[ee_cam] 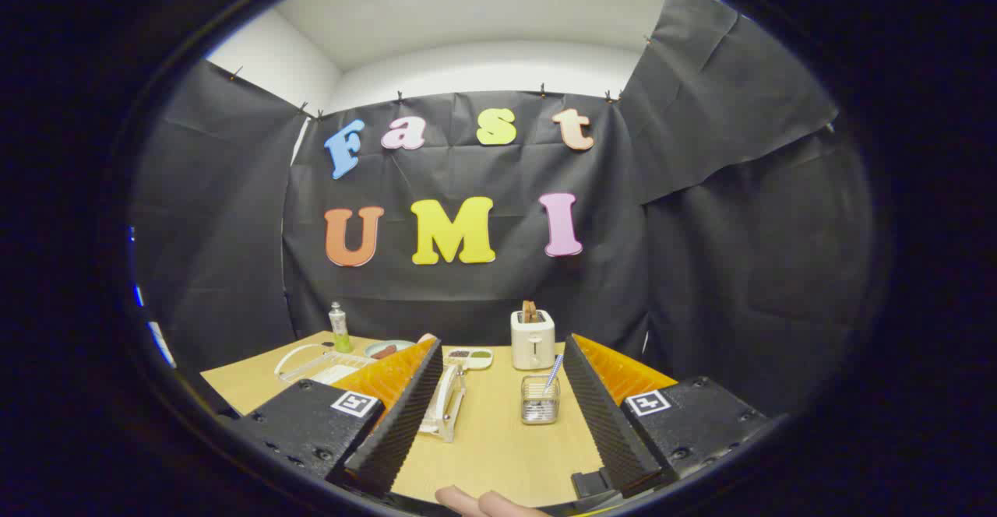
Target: Take the plate from the dish rack, then take the spoon from the basket and place it into the plate.
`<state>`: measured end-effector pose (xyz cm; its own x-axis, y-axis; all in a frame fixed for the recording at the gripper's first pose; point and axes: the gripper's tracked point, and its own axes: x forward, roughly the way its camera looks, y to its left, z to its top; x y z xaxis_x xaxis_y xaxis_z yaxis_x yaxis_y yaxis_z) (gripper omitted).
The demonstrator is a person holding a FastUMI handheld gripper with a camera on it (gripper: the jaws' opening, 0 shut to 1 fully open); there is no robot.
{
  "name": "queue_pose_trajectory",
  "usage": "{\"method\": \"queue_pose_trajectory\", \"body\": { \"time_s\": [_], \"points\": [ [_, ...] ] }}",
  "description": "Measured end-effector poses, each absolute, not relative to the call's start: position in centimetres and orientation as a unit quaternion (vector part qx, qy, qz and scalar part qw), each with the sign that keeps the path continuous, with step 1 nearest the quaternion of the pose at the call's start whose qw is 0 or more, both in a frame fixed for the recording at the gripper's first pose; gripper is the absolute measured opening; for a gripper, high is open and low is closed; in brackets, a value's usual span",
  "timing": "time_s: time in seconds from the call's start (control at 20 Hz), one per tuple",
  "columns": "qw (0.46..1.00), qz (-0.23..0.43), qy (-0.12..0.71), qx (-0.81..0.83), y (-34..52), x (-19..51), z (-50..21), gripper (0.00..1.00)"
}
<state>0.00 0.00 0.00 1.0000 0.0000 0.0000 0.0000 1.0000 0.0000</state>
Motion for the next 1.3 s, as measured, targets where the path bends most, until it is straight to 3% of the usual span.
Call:
{"method": "queue_pose_trajectory", "body": {
  "time_s": [0.8, 1.3],
  "points": [
    [1.000, 0.004, 0.012, 0.002, 0.7, 1.9, -0.7, 1.00],
    [0.991, 0.021, 0.113, -0.062, 6.5, 14.0, -1.4, 1.00]
  ]
}}
